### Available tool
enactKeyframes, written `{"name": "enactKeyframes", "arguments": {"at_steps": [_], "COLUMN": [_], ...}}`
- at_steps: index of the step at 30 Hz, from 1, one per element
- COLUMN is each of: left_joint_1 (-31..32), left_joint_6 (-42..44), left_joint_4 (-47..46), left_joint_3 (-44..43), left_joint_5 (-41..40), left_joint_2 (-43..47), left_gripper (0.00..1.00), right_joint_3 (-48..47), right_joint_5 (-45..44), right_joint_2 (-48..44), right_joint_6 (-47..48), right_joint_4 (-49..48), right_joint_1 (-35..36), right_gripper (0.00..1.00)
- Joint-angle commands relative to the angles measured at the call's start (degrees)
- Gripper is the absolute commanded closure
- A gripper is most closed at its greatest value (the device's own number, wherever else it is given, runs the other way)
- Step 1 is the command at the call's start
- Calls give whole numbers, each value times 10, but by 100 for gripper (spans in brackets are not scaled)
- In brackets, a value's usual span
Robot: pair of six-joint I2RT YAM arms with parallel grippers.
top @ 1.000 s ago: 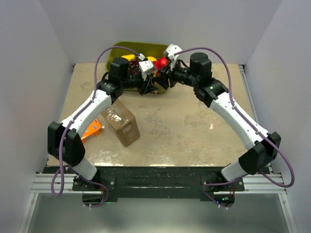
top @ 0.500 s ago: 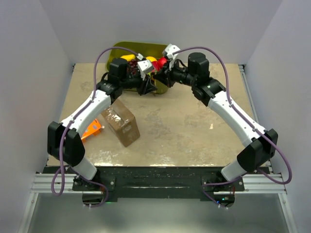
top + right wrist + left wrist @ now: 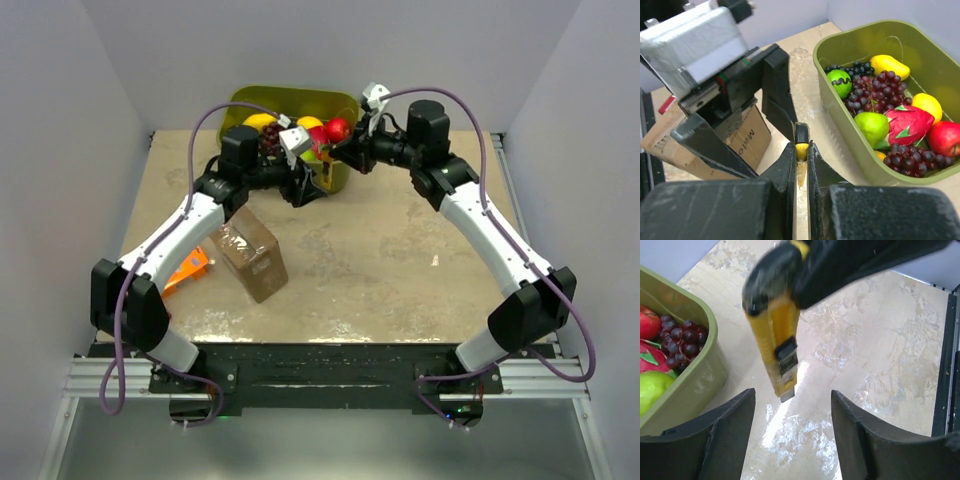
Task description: Unpack the express box
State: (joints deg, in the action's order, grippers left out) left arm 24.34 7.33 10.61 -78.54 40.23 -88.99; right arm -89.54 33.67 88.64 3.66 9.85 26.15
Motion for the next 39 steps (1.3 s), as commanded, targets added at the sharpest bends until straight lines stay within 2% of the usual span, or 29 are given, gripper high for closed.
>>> {"name": "enactKeyframes", "arguments": {"at_steps": [1,3,5,7,8,9,13,20,25,29,30,31,32,33,34,36,37,39], "left_joint_1": [-15,-20,-21,-21,-21,-21,-21,-21,-30,-40,-42,-43,-43,-43,-43,-43,-43,-43], "left_joint_6": [-52,-69,-128,-203,-228,-244,-274,-303,-317,-319,-307,-287,-252,-160,-119,-20,4,63], "left_joint_4": [-53,-98,-186,-254,-320,-339,-376,-421,-437,-432,-426,-375,-325,-268,-182,-124,-68,-30], "left_joint_3": [24,44,69,87,101,103,95,96,103,104,103,97,72,58,46,30,23,9], "left_joint_5": [55,120,197,241,265,271,282,306,313,311,312,323,327,327,313,301,292,288], "left_joint_2": [18,15,10,3,-4,-7,-23,-43,-46,-48,-48,-49,-50,-49,-43,-34,-29,-23], "left_gripper": [34,35,37,38,39,40,46,72,74,100,100,100,100,100,100,100,100,100], "right_joint_3": [-6,-3,2,4,4,4,2,0,-13,-20,-19,-20,-25,-25,-25,-30,-27,-18], "right_joint_5": [98,146,182,198,209,214,222,218,219,225,231,243,250,250,256,261,262,264], "right_joint_2": [-23,-20,-18,-13,-11,-10,-8,-7,-1,-2,-3,-6,-8,-13,-22,-29,-36,-40], "right_joint_6": [-76,-101,-125,-139,-145,-146,-145,-145,-145,-122,-118,-110,-103,-93,-63,-18,-5,11], "right_joint_4": [-40,-49,-74,-89,-90,-91,-84,-84,-77,-44,-24,-14,13,22,31,61,59,56], "right_joint_1": [-32,-39,-41,-40,-41,-41,-40,-41,-41,-43,-49,-54,-58,-65,-66,-66,-65,-61], "right_gripper": [100,100,100,100,100,100,100,100,100,100,93,74,40,10,1,1,1,1]}}
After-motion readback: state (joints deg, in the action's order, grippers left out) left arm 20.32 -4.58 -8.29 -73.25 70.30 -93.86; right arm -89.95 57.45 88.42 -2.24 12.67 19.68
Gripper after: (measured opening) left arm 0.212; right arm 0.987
